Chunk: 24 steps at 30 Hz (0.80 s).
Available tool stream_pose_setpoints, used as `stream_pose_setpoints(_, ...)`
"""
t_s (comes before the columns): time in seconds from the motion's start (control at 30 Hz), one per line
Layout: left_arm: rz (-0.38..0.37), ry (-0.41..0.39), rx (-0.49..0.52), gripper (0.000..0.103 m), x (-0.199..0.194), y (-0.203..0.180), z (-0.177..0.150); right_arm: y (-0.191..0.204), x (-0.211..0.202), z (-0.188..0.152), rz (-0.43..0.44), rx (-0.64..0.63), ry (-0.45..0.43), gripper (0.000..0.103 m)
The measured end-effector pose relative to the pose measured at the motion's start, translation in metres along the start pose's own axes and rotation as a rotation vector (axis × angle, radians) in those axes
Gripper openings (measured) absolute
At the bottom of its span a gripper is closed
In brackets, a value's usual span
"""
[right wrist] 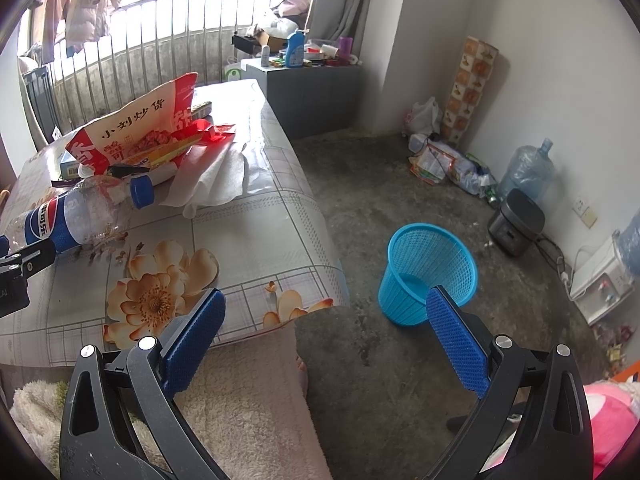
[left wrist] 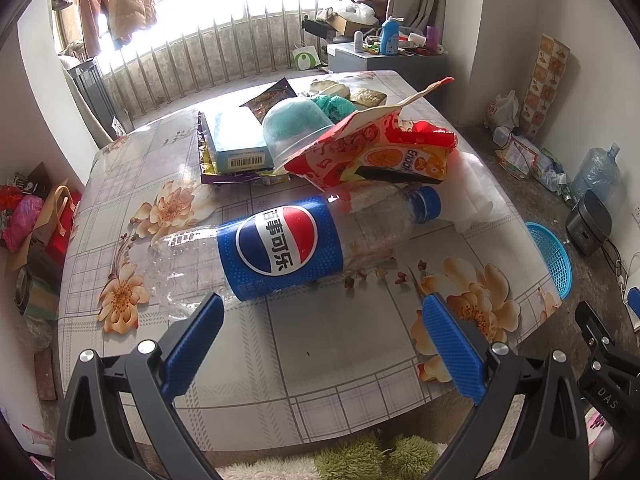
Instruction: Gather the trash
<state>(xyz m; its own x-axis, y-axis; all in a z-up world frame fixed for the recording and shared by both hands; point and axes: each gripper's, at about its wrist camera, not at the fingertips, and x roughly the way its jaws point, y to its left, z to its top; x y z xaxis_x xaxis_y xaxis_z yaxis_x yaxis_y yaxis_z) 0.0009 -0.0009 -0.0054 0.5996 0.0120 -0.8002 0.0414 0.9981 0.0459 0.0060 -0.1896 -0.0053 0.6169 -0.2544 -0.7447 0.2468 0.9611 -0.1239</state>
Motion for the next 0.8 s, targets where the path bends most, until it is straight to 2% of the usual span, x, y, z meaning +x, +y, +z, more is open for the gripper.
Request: stream_pose_setpoints(0.8,0.008,0.022,0.005,0.097,0.0073,0.0027,-0.0046,0.0008,0.0046,-0.0015,-0.015,-0.026,0.03,0.096)
